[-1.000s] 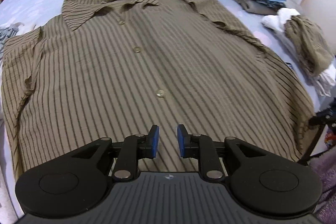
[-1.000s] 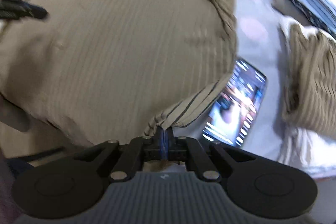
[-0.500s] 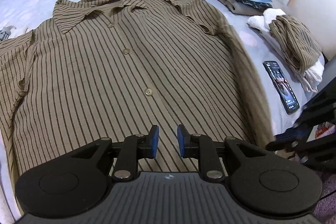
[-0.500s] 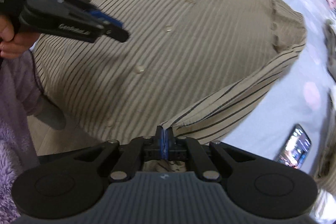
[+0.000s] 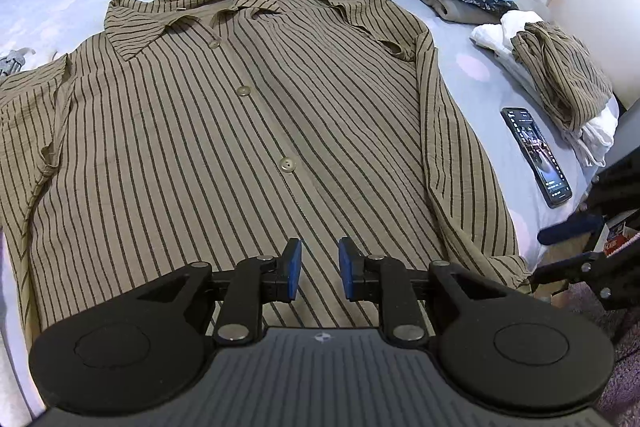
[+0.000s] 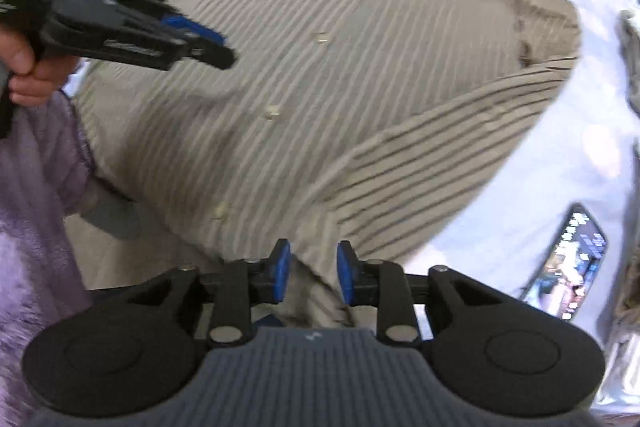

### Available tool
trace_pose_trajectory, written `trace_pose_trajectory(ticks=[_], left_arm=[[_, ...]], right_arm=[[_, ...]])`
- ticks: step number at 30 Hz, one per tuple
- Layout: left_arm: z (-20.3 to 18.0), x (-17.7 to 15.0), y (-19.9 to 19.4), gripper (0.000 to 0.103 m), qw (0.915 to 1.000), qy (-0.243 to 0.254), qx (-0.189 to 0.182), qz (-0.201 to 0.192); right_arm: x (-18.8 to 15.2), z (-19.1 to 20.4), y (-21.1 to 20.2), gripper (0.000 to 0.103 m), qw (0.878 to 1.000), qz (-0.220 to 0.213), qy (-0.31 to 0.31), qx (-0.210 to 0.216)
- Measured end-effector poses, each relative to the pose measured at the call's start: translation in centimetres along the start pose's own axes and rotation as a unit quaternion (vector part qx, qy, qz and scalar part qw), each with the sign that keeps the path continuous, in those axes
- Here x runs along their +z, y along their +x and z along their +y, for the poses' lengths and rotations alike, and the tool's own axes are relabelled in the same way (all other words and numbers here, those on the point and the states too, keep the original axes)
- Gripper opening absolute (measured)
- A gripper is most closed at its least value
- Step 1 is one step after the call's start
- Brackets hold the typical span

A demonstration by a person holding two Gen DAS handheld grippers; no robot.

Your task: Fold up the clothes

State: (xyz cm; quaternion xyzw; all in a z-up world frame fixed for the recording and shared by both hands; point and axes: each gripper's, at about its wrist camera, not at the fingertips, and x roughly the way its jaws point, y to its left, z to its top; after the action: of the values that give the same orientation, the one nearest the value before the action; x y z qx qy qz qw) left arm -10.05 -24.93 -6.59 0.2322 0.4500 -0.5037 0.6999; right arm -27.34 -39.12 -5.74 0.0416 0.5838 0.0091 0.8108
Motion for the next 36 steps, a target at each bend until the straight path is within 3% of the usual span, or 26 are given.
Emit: trace_pose_trajectory(ticks=[4,9,14,17,18,19,21,32,36], left_arm=[[-0.2,0.0,-0.1,0.022,1.0,0.005,0.002,-0.002],[-0.3,-0.1,0.0,0.022,1.0,0.005,0.005,0.0],[-0.1,-0.2,-0.1,0.022,1.0,0.005,0.001,-0.002],[-0.3,-0.2,0.1,0.022,1.0,0.008,0.0,-0.003],[-0.3,-0.2,0.1,0.022,1.0,0.009,0.0,-0.002],[-0.4,-0.1,0.1,0.022,0.9999,0.01,0.0,-0.002],[-0.6,-0.1,0.1,0.022,0.9999,0.013,-0.001,-0.002],[-1.4,-0.4,0.0,0.022,0.9996,0.026,-0.008,0.0],[-2.0,-0.8,-0.1,0.022,0.9993,0.029,-0.022,0.002]], right_arm=[[-0.9,0.3,1.1,0.046,0.999,0.022,-0.025,0.006],[-2.3,1.2,3.1,0.047,0.995,0.038,-0.084,-0.034],[-2.6,-1.7,4.5,0.046,0.997,0.056,-0.036,-0.027],[-2.9,-2.2,4.4,0.031,0.998,0.053,-0.017,-0.007],[-3.1,-1.9,4.4,0.013,0.998,0.051,-0.021,-0.007],[-3.2,-1.5,4.3,0.007,0.998,0.052,-0.026,-0.009],[-3.5,-0.5,4.0,0.005,0.997,0.057,-0.04,-0.012],[-4.7,5.0,3.3,0.009,0.991,0.083,-0.108,0.011],[-4.1,4.5,2.6,0.019,0.993,0.073,-0.097,-0.004]])
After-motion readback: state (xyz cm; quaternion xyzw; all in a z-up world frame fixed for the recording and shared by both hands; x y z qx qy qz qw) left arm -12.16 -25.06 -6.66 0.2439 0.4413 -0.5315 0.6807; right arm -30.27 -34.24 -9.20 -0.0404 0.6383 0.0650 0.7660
